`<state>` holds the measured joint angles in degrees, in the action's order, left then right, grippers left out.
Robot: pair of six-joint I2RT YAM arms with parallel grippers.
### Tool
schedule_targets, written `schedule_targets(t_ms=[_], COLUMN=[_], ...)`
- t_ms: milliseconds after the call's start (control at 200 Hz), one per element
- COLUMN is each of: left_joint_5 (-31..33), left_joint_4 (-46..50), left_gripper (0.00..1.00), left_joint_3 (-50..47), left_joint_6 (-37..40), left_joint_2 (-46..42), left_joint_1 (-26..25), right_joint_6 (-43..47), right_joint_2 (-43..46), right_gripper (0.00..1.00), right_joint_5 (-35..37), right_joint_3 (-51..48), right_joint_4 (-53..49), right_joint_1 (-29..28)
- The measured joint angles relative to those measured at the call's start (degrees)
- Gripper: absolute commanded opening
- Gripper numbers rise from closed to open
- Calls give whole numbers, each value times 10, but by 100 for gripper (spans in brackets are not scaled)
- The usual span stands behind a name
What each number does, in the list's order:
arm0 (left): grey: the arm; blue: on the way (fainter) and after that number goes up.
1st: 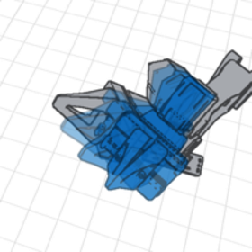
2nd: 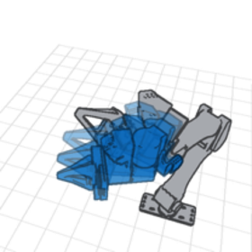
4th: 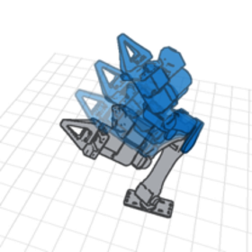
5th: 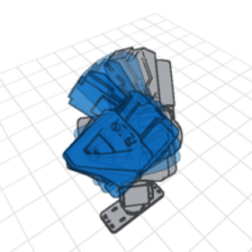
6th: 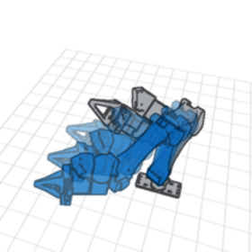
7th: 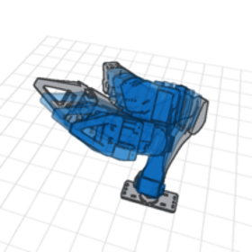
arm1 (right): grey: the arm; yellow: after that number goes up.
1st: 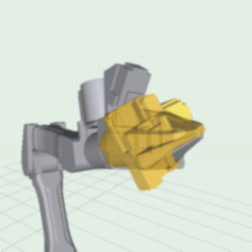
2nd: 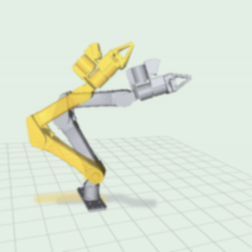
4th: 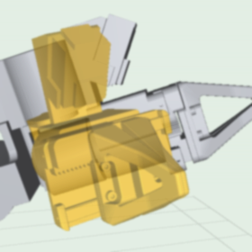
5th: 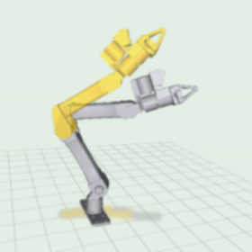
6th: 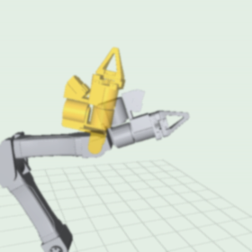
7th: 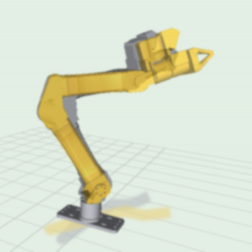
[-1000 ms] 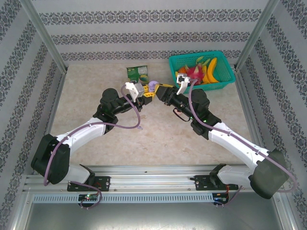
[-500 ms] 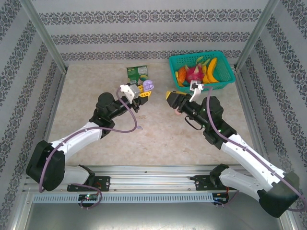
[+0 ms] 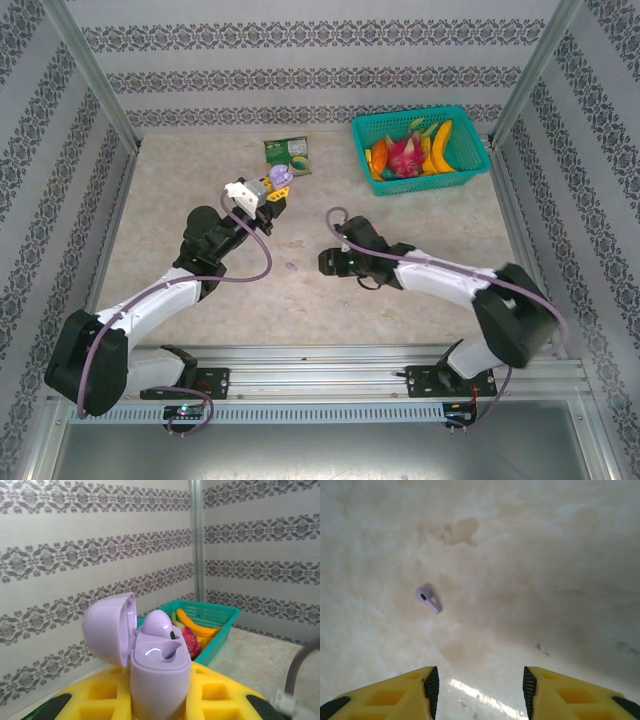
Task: Insert the wireless bluetooth earbuds into the charging case
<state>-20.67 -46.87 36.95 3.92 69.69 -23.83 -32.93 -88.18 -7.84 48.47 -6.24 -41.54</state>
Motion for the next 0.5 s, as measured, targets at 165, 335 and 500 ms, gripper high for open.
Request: schedule_targets(t_ms=[165, 335, 500], left_joint_5=[13, 21, 28], left_joint_4=[-1, -2, -2], left_gripper=[0, 0, 0], left_joint_3=[-8, -14, -16], left_joint_6=[-6, -10, -11], left_joint_2=[-21, -39, -45], left_joint_1=[10, 17, 24], right_joint_6=[78, 137, 169], right_joint_2=[-98, -175, -234], right_gripper=[50, 50, 50], right_joint_5=[-4, -4, -4], right_joint_3=[93, 170, 205], right_joint_4=[-23, -33, -42], right_joint_1=[-34, -49, -52])
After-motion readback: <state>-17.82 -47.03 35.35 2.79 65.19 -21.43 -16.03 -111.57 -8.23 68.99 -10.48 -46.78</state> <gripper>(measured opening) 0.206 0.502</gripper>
